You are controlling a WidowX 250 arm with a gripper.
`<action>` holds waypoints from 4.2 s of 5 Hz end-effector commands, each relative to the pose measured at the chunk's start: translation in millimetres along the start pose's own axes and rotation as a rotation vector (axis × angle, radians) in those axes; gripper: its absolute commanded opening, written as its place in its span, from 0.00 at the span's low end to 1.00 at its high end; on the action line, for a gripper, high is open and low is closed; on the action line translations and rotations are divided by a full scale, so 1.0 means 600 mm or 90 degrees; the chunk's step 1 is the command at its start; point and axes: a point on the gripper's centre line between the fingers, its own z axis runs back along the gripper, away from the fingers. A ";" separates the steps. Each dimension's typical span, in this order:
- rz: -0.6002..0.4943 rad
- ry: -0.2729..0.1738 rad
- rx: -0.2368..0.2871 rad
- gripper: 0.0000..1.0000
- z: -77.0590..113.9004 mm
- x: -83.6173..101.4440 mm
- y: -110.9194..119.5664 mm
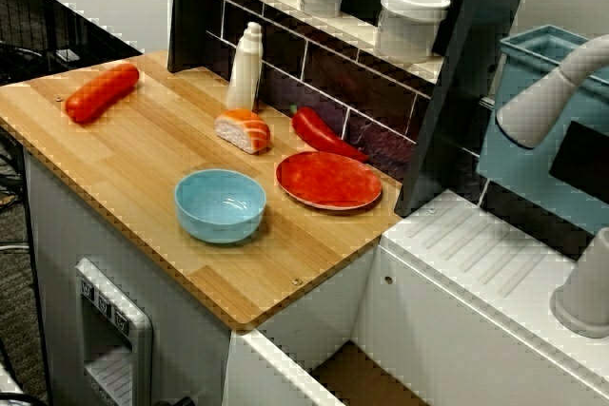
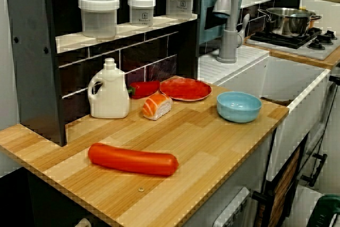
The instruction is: Push into sink
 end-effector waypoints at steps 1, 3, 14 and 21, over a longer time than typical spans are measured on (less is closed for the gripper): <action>0.000 0.000 0.000 1.00 0.000 0.000 0.000; 0.025 0.021 0.008 1.00 -0.011 0.028 0.005; 0.080 0.038 0.209 1.00 -0.320 0.214 0.164; -0.045 0.118 0.014 1.00 -0.214 0.130 -0.124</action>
